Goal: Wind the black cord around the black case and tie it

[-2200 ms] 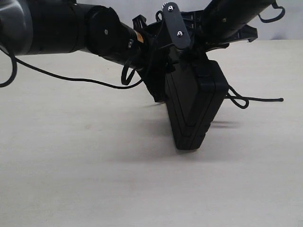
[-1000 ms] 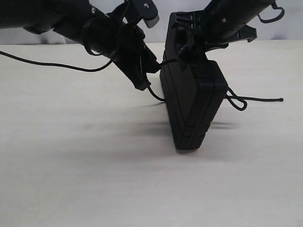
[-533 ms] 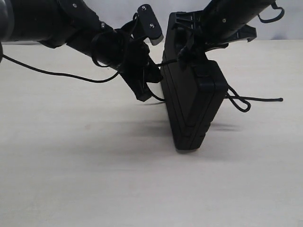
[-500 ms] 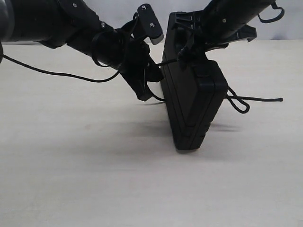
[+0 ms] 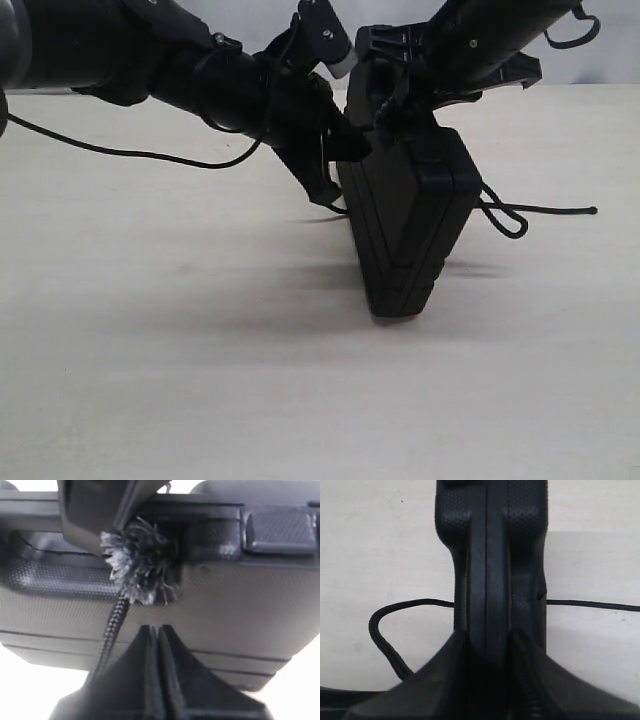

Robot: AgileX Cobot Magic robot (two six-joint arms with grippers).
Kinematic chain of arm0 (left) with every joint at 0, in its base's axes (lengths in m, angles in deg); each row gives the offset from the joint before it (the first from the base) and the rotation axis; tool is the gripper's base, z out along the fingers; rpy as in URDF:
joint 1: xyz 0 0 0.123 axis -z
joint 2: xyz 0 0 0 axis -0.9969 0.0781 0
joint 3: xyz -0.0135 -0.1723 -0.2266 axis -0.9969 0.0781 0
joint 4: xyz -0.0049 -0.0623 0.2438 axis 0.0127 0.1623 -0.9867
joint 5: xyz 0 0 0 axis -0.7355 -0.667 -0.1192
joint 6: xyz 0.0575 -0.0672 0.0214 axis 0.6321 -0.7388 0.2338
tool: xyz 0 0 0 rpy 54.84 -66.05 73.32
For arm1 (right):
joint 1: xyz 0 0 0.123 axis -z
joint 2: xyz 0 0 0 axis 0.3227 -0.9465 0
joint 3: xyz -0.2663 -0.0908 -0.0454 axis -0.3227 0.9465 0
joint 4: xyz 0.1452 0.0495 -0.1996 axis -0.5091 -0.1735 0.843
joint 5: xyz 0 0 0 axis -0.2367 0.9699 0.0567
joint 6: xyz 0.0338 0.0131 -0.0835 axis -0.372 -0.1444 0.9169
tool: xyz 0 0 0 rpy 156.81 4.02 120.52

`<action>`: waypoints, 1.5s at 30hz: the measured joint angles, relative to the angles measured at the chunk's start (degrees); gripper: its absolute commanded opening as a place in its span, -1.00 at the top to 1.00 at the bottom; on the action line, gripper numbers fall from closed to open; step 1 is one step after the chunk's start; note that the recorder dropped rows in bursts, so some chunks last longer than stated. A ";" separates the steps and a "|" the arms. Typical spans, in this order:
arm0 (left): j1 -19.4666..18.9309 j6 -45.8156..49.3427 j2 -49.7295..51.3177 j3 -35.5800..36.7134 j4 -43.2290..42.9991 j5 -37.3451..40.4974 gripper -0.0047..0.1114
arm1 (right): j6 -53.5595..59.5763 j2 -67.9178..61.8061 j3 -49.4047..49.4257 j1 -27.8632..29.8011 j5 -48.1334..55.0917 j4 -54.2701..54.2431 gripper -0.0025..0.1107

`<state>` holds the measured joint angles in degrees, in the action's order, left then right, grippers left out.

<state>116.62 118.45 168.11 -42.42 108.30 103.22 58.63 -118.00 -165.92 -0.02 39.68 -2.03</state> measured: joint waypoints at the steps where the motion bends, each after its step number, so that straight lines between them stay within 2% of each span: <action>1: 0.52 0.49 0.00 0.00 0.00 -0.78 0.92 | 0.00 0.00 0.00 0.00 0.00 0.00 0.88; 4: 3.00 3.67 0.08 0.00 0.00 -4.53 0.87 | 0.12 0.00 0.00 0.00 0.00 0.00 0.88; 9: 4.18 4.78 0.08 0.00 -5.42 -8.23 0.26 | 0.62 0.00 0.00 0.00 0.13 0.00 0.88; 11: 4.18 4.80 0.08 0.00 -8.95 -7.99 0.20 | 0.62 0.00 0.00 0.00 0.13 0.00 0.88; 13: 4.18 3.29 0.08 0.00 -13.78 -7.52 0.20 | 0.62 0.00 0.00 0.00 0.13 0.00 0.88; 17: 4.18 -5.48 -3.14 0.00 -26.58 -7.51 0.20 | 0.62 0.00 0.00 0.00 0.24 0.00 0.88; 19: 4.18 -6.81 -4.92 0.00 -29.24 -8.84 0.20 | 0.62 0.00 0.00 0.00 0.24 0.00 0.88; 28: 4.18 -7.41 -0.13 -0.13 -30.06 -14.34 0.24 | 0.62 0.00 0.00 0.00 0.24 0.00 0.88; 31: 4.18 -8.12 0.48 -0.13 -28.35 -17.34 0.49 | 0.62 0.00 0.00 0.00 0.36 0.00 0.88; 34: 4.18 -8.55 0.48 -0.13 -26.10 -18.91 0.89 | 0.62 0.00 0.00 0.00 0.36 0.00 0.88; 35: 4.18 -8.65 0.48 -0.23 -25.58 -18.91 0.92 | 0.62 0.00 0.00 0.00 0.36 0.00 0.88; 45: 4.51 -8.79 0.48 -0.23 -22.32 -15.20 0.92 | 0.73 0.00 0.00 0.00 0.36 0.00 0.88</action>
<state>121.13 109.65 168.59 -42.65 85.98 88.02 59.36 -118.00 -165.92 -0.02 40.03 -2.04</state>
